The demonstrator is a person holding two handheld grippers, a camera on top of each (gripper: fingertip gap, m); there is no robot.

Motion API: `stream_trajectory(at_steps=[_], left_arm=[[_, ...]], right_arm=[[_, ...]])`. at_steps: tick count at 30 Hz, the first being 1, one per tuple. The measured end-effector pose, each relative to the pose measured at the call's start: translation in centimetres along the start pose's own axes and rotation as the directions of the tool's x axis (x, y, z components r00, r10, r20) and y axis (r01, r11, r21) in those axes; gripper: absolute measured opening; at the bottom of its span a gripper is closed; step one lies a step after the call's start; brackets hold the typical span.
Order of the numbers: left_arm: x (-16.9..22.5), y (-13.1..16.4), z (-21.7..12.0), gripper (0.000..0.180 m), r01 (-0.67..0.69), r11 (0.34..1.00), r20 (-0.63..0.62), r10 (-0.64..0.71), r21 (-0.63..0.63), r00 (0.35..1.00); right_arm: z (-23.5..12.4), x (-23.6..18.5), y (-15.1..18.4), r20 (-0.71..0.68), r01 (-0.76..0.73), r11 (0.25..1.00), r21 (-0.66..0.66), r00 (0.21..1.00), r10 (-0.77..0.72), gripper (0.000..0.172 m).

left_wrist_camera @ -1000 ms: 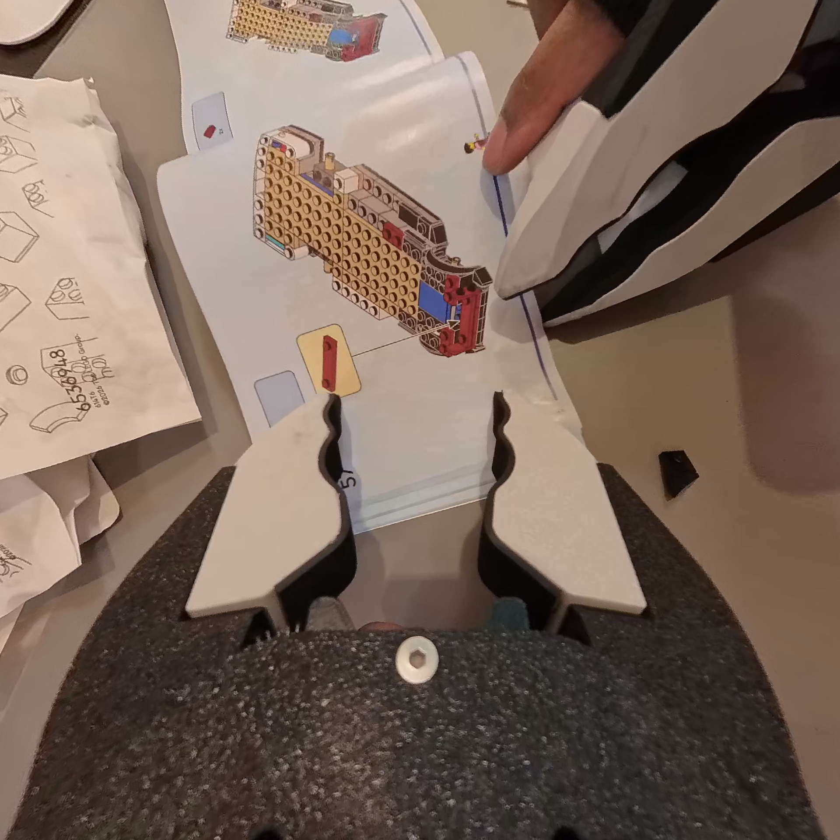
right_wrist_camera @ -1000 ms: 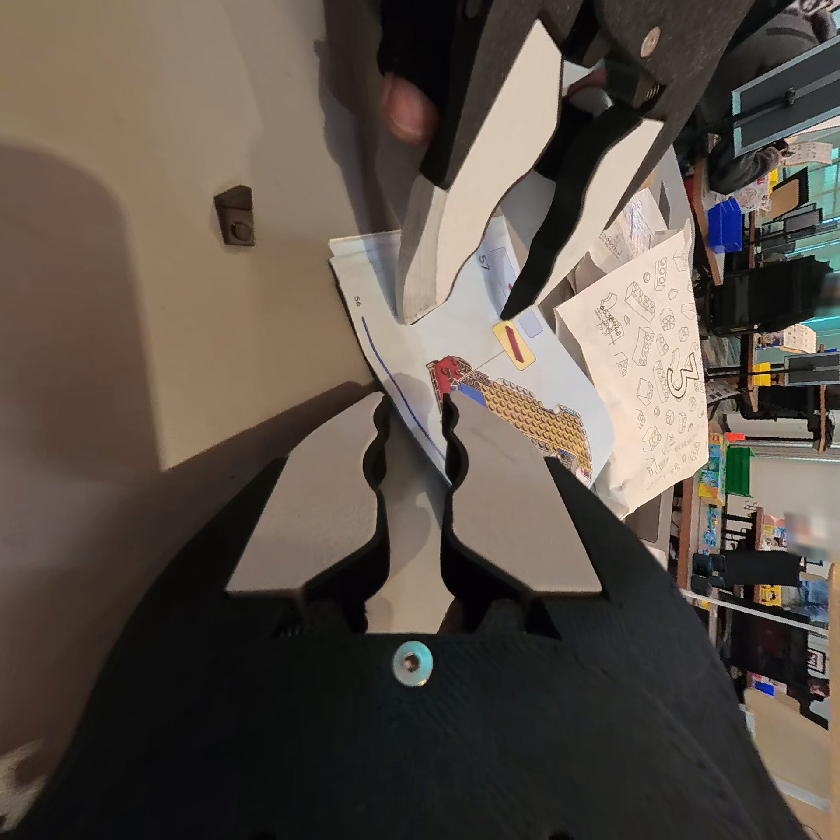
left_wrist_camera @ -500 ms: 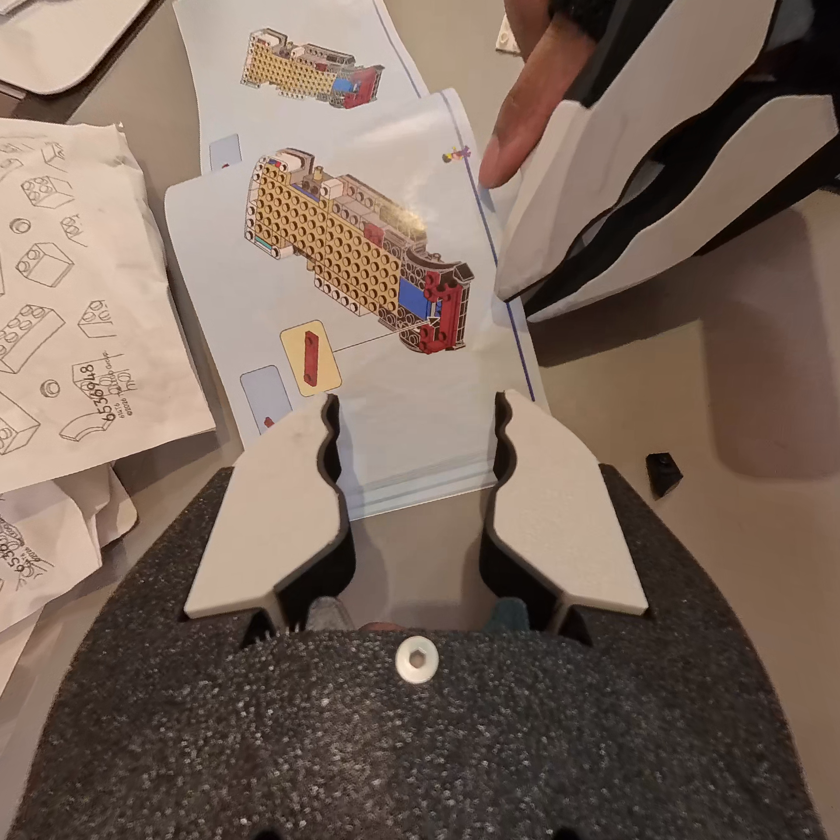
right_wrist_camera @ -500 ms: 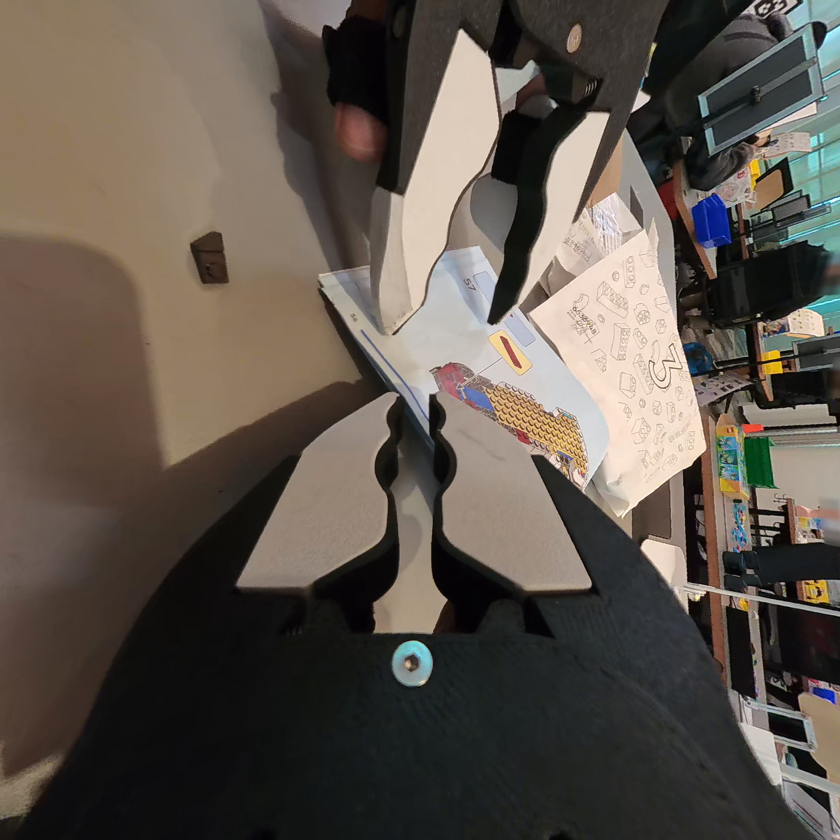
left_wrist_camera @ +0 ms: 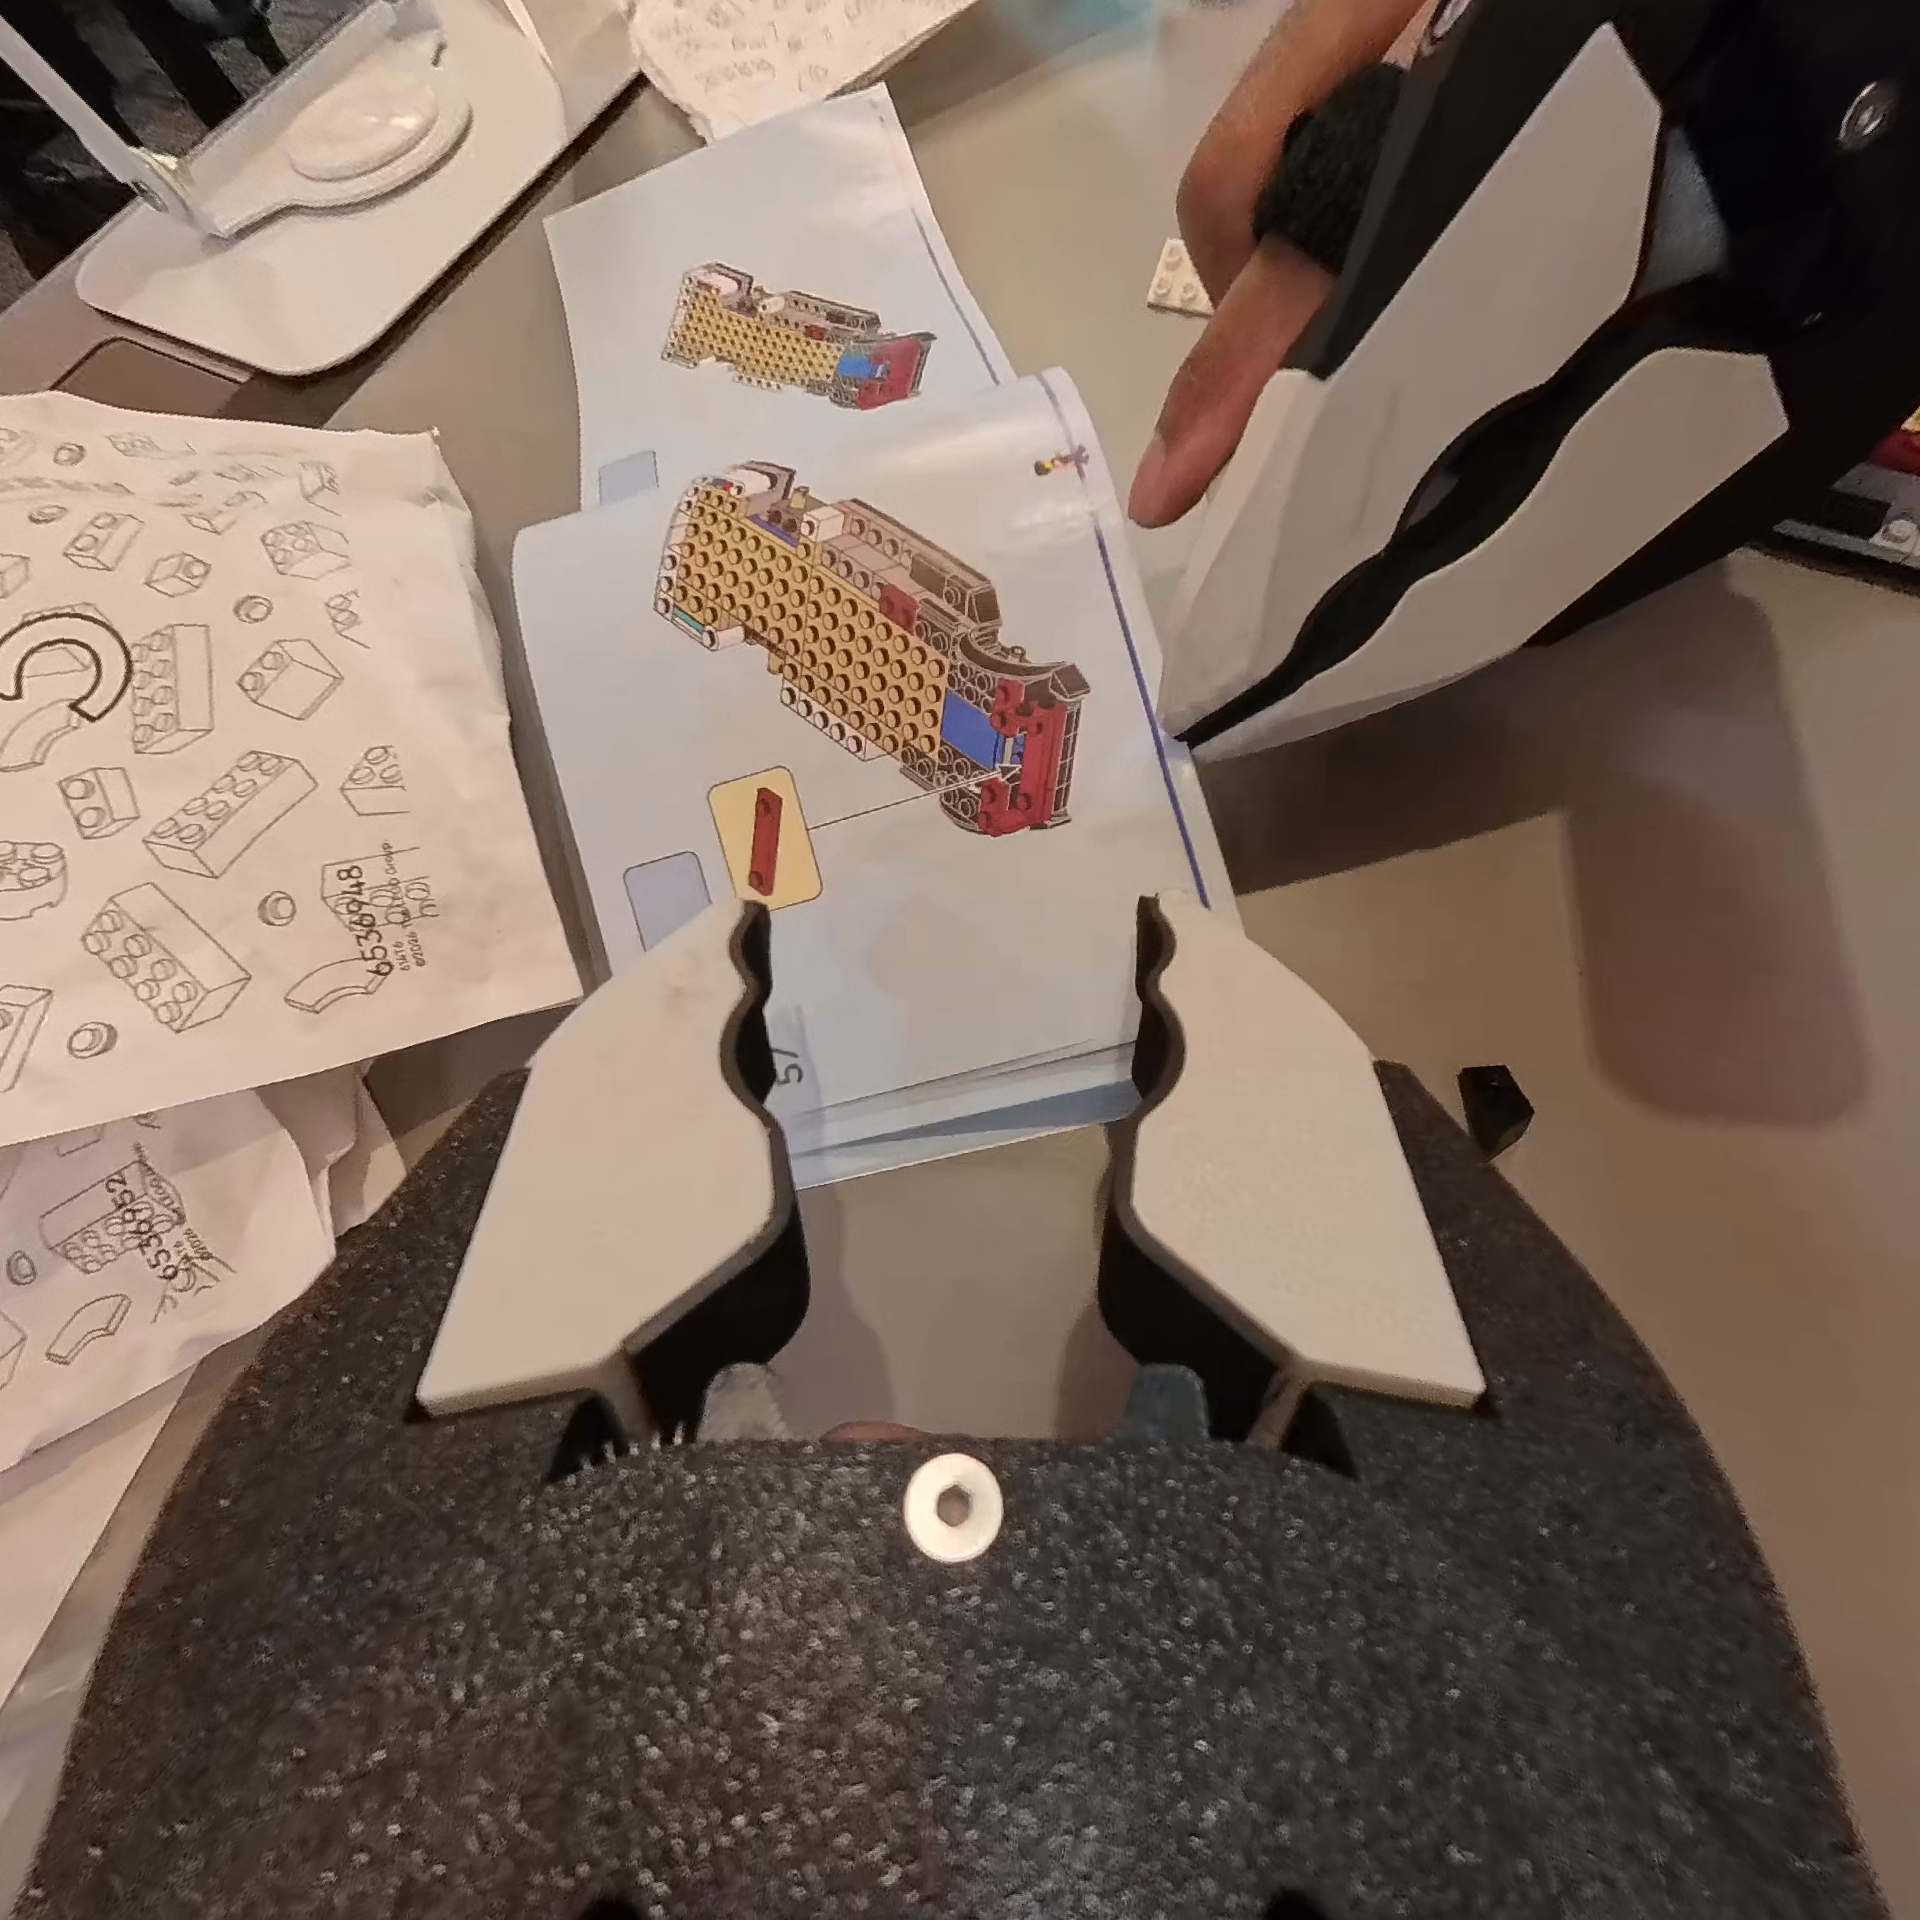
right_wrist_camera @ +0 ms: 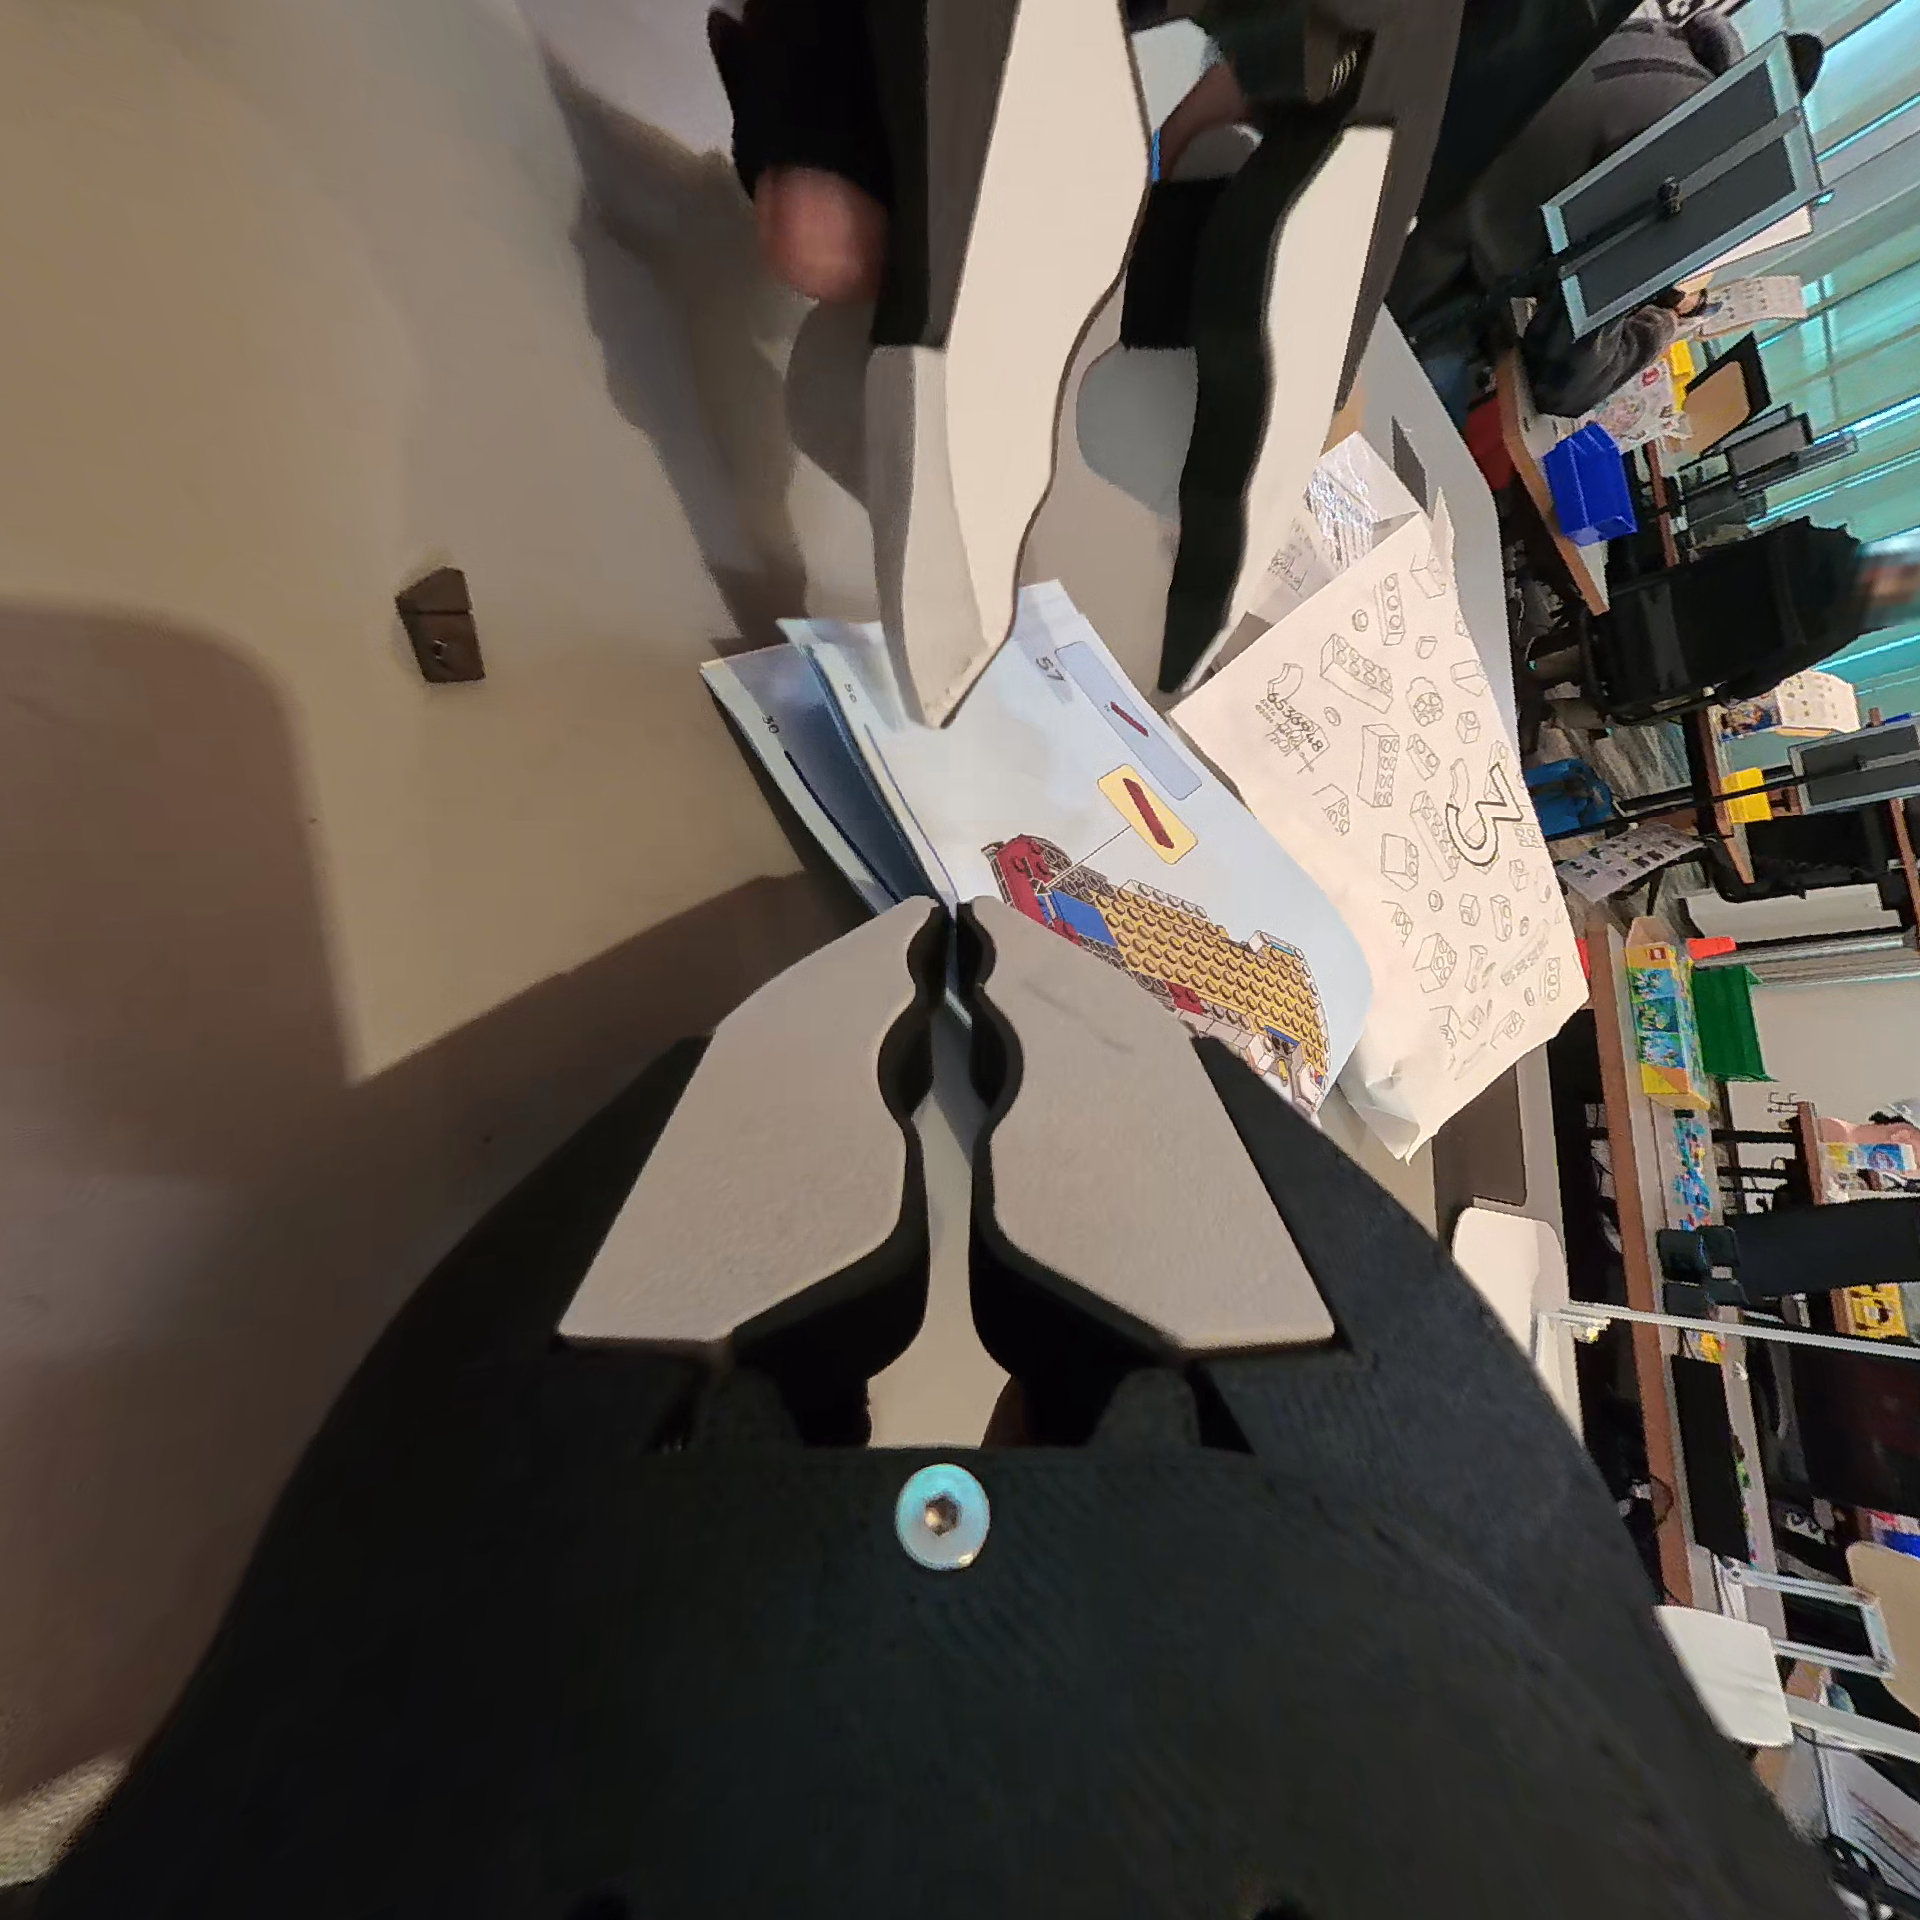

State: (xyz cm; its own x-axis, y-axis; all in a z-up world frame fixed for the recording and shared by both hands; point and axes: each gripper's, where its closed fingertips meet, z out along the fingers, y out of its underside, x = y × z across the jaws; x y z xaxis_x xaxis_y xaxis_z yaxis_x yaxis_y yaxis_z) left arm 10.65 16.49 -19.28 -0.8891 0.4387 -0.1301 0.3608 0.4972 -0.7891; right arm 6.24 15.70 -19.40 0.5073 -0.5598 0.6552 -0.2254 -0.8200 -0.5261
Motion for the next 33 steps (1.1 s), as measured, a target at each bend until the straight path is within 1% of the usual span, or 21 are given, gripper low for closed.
stream_trajectory(at_steps=[9,15,21,33], left_arm=[[-0.5,0.0,-0.9,0.069,0.022,0.999,0.005,-0.022,0.027,1.0],[-0.6,0.4,-0.9,0.07,0.023,1.0,0.008,-0.023,0.01,1.0],[-0.8,0.3,-1.2,0.071,0.028,0.999,0.015,-0.028,0.026,0.999],[-0.5,1.7,0.0,0.071,-0.003,0.998,0.02,0.004,-0.065,1.0]], right_arm=[[0.0,0.0,0.3,0.013,-0.048,0.999,0.0,0.999,0.048,0.0],[-0.1,0.2,0.6,0.015,-0.092,0.996,0.005,0.996,0.092,0.0],[-0.1,0.3,0.9,0.012,-0.109,0.994,0.003,0.994,0.109,0.0],[-0.1,0.5,1.2,0.001,-0.116,0.993,-0.003,0.993,0.116,0.0]])
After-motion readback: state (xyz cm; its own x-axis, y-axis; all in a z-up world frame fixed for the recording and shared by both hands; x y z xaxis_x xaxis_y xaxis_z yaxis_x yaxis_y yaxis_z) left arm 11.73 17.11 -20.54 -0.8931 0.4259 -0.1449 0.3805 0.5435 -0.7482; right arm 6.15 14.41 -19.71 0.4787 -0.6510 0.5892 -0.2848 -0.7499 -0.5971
